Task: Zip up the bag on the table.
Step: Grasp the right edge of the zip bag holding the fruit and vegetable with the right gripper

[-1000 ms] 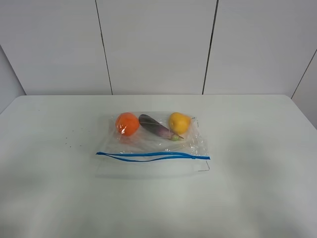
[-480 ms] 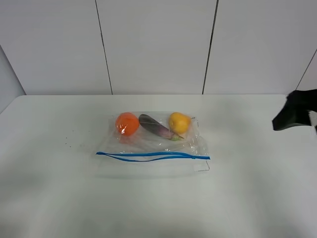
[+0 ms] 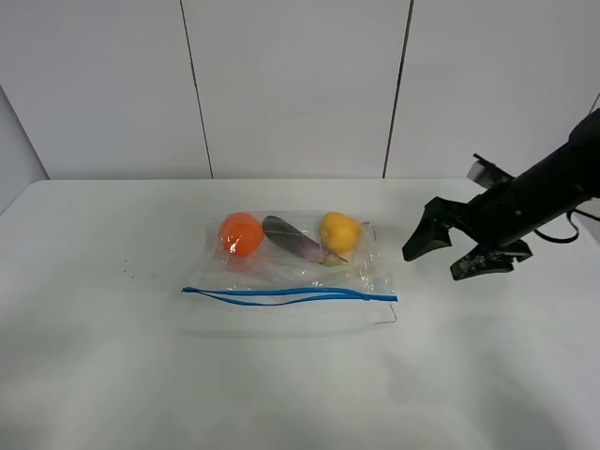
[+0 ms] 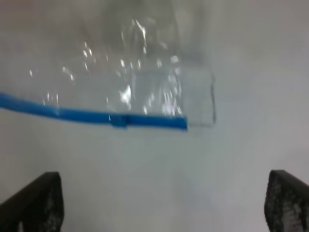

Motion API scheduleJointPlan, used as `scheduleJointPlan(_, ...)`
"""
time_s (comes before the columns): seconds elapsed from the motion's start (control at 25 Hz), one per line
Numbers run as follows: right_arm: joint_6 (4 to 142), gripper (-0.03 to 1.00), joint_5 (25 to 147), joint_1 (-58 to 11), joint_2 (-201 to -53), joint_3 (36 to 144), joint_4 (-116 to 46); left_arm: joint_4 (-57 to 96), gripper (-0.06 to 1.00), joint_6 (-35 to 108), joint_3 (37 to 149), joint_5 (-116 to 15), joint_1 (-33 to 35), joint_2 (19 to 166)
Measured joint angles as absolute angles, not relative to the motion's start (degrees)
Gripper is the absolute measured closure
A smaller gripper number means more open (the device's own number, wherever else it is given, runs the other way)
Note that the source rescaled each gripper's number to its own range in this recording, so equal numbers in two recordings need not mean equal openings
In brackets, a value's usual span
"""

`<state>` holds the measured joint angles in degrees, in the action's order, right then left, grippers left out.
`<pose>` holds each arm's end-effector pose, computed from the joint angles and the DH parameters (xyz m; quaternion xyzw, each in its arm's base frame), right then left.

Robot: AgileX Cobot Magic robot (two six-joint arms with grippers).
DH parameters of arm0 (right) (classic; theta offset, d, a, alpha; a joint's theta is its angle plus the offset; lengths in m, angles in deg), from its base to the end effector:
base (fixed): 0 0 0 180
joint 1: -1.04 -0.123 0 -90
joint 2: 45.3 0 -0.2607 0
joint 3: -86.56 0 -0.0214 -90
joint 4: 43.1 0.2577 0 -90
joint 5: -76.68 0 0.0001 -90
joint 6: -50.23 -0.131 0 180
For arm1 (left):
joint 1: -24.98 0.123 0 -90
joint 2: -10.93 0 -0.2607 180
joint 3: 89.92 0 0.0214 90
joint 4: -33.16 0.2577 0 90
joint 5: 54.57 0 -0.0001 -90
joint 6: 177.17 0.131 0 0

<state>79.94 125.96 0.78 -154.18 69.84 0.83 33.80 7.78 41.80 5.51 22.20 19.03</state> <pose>0.3338 0.0704 0.1292 -0.0163 0.9547 0.2739 0.1148 0.0619 -0.0017 0.2618 0.0571 0.8482 0.0156 0.5263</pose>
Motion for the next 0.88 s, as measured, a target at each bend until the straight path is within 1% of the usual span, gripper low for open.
scheduleJointPlan(0.2, 91.3, 0.05, 124.29, 0.78, -160.55, 69.84, 11.11, 33.8, 0.05, 7.78, 41.8, 5.51, 22.2, 19.03)
scheduleJointPlan(0.32, 95.86, 0.05, 124.22, 0.78, -163.6, 69.85, 15.66, 33.8, 0.05, 7.78, 41.8, 5.51, 22.2, 19.03)
scheduleJointPlan(0.52, 100.91, 0.05, 124.57, 0.78, -168.73, 70.34, 19.12, 33.8, 0.05, 7.78, 41.8, 5.51, 22.2, 19.03)
scheduleJointPlan(0.76, 105.61, 0.05, 129.18, 1.07, -174.06, 73.16, 24.02, 33.8, 0.05, 7.78, 41.8, 5.51, 22.2, 19.03)
scheduleJointPlan(0.88, 107.61, 0.07, 129.72, 1.22, -175.54, 73.4, 25.82, 33.8, 0.05, 7.78, 41.8, 5.51, 22.2, 19.03)
